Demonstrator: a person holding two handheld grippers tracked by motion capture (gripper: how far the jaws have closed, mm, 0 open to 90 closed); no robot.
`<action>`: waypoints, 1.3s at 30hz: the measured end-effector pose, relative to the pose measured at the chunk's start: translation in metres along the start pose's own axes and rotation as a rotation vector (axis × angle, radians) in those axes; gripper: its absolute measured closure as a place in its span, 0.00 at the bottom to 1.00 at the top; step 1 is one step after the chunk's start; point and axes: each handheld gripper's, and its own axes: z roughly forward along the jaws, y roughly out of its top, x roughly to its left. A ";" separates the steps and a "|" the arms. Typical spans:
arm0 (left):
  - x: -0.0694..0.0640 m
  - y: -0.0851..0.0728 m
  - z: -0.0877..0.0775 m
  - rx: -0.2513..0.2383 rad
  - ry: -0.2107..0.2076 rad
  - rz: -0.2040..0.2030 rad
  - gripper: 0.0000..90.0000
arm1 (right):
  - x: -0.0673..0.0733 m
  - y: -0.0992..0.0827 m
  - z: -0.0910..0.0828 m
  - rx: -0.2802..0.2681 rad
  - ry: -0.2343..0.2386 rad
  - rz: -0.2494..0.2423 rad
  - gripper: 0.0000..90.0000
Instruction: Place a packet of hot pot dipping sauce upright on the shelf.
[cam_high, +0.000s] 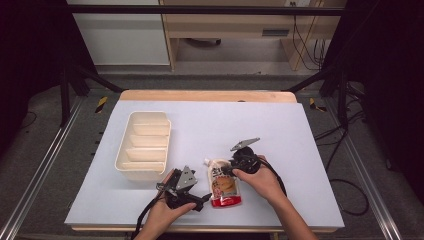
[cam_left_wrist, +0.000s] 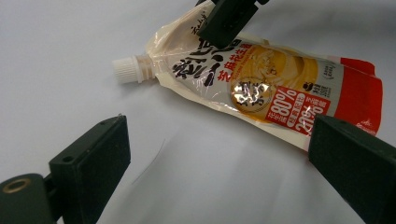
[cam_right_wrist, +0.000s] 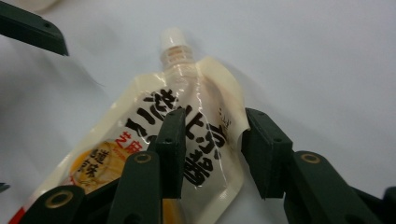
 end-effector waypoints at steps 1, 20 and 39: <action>0.000 0.000 0.000 -0.001 -0.001 -0.001 0.06 | -0.001 -0.001 0.000 0.005 -0.001 -0.001 0.68; -0.001 -0.001 0.002 0.007 -0.006 0.001 0.06 | 0.002 0.002 -0.001 -0.034 0.030 -0.032 0.70; 0.000 -0.001 0.002 0.010 -0.009 0.001 0.06 | 0.003 0.004 0.009 -0.054 0.005 -0.117 1.00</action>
